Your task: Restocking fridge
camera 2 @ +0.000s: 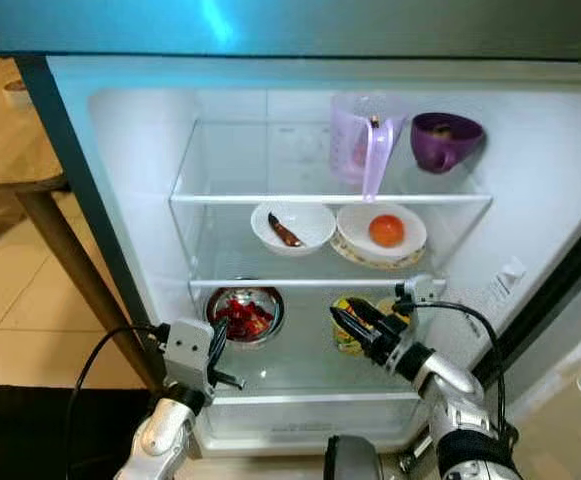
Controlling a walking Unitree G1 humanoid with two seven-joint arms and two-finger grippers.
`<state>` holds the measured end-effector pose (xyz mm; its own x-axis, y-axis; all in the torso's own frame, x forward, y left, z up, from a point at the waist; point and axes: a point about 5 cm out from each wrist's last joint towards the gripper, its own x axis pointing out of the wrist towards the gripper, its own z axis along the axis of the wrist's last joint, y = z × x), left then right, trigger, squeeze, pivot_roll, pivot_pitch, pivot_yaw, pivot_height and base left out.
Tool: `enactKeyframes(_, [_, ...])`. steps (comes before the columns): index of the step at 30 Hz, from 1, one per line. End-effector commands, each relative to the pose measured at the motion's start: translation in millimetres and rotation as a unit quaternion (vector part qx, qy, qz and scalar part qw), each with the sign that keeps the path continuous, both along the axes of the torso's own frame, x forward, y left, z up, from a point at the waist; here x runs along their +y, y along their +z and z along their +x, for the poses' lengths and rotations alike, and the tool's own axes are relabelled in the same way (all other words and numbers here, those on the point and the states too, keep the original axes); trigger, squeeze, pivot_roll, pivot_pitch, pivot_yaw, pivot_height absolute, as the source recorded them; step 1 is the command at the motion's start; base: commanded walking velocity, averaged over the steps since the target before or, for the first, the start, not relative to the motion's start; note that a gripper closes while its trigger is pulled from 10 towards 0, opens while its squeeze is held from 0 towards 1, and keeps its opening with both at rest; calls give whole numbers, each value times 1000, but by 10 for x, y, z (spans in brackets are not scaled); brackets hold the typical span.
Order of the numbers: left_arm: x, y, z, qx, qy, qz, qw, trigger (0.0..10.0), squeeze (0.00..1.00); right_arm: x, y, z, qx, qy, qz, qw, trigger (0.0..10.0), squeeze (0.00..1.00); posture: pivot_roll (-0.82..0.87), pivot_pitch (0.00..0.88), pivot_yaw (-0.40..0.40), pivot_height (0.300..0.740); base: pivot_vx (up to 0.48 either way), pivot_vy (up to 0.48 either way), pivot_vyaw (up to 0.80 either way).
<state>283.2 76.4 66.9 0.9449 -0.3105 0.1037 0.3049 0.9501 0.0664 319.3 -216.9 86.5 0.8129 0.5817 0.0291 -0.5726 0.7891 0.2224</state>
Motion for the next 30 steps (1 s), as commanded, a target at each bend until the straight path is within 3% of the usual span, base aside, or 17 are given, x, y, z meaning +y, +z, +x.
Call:
enactKeyframes(1, [-74, -64, -41, 14, -2, -14, 1000, 10000, 0, 55, -56, -56, 6, 13, 19, 1000, 10000, 0, -60, 26, 13, 516, 0, 0, 0])
enactKeyframes(5, [-93, -122, -58, 27, -4, -18, 999, 10000, 0, 156, -132, -155, 15, 51, 48, 997, 10000, 0, -66, 14, 18, 521, 0, 0, 0])
enactKeyframes(9, [-114, -186, -83, 42, -7, -23, 999, 10000, 0, 233, -245, -210, 38, 67, 45, 996, 10000, 0, -69, 10, 16, 536, 0, 0, 0])
enactKeyframes(20, [-186, -276, -144, 59, -34, -22, 997, 10000, 0, 423, -300, -213, 52, 92, 53, 993, 10000, 0, -69, 0, 13, 576, 0, 0, 0])
enactKeyframes(22, [-210, -288, -157, 64, -48, -24, 997, 10000, 0, 431, -308, -223, 54, 94, 53, 993, 10000, 0, -69, 0, 13, 581, 0, 0, 0])
enactKeyframes(23, [-292, -326, -204, 77, -93, -28, 992, 10000, 0, 442, -345, -250, 62, 96, 56, 992, 10000, 0, -69, 0, 13, 591, 0, 0, 0])
enactKeyframes(26, [-369, -370, -256, 95, -138, -33, 985, 10000, 0, 456, -406, -288, 74, 97, 55, 991, 10000, 0, -69, 0, 13, 601, 0, 0, 0])
enactKeyframes(30, [-400, -401, -280, 111, -163, -43, 979, 10000, 0, 469, -469, -322, 88, 97, 52, 990, 10000, 0, -67, 0, 16, 621, 0, 0, 0])
